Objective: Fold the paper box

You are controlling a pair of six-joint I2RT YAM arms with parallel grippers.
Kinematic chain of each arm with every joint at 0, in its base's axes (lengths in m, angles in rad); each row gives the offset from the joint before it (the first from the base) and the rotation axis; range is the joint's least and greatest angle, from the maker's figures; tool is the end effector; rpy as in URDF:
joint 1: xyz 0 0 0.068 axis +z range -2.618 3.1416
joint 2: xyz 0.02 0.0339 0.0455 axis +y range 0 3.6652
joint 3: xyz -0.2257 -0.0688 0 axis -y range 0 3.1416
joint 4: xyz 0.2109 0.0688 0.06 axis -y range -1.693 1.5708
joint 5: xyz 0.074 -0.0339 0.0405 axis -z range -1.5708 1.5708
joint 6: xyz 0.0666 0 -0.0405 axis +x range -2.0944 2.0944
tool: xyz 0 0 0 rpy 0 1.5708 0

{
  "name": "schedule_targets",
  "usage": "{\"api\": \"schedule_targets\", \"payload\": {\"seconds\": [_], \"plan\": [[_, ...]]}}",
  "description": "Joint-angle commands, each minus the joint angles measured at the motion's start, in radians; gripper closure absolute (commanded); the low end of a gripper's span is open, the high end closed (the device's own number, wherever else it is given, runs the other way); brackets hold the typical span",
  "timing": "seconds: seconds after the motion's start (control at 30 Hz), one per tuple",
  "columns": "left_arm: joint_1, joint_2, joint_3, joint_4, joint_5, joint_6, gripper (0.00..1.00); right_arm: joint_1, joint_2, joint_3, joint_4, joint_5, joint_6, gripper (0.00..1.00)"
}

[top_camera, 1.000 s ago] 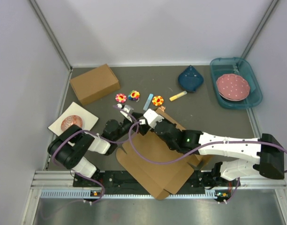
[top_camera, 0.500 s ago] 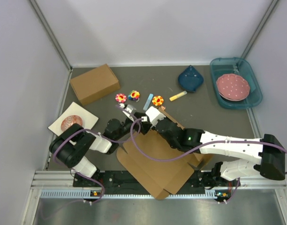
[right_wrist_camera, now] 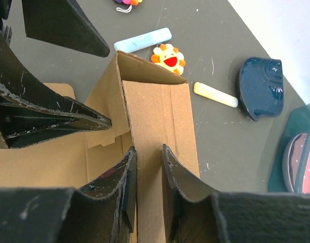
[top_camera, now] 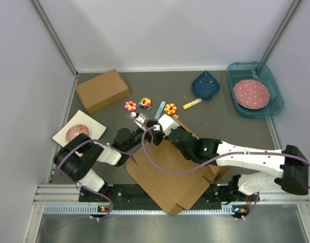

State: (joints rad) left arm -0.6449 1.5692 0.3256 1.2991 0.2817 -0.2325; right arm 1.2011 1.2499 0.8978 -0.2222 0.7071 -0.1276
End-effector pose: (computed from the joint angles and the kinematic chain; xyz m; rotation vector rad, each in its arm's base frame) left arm 0.2142 -0.1843 0.1664 0.5521 1.4893 -0.9069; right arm 0.1387 0.2381 0.2436 -0.8978 1.7842 -0.0763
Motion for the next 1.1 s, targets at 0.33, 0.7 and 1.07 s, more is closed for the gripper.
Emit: {"api": "schedule_targets", "payload": {"seconds": [0.33,0.7,1.07], "plan": [[0.001,0.035,0.021,0.365,-0.092,0.002,0.01,0.018,-0.032,0.016,0.007,-0.189,0.08,0.85],[0.001,0.078,0.082,0.371,-0.07,0.012,0.01,0.017,-0.03,0.006,0.011,-0.227,0.086,0.86],[0.001,0.181,0.194,0.37,0.003,0.004,0.19,0.009,-0.012,-0.014,0.011,-0.271,0.105,0.86]]}}
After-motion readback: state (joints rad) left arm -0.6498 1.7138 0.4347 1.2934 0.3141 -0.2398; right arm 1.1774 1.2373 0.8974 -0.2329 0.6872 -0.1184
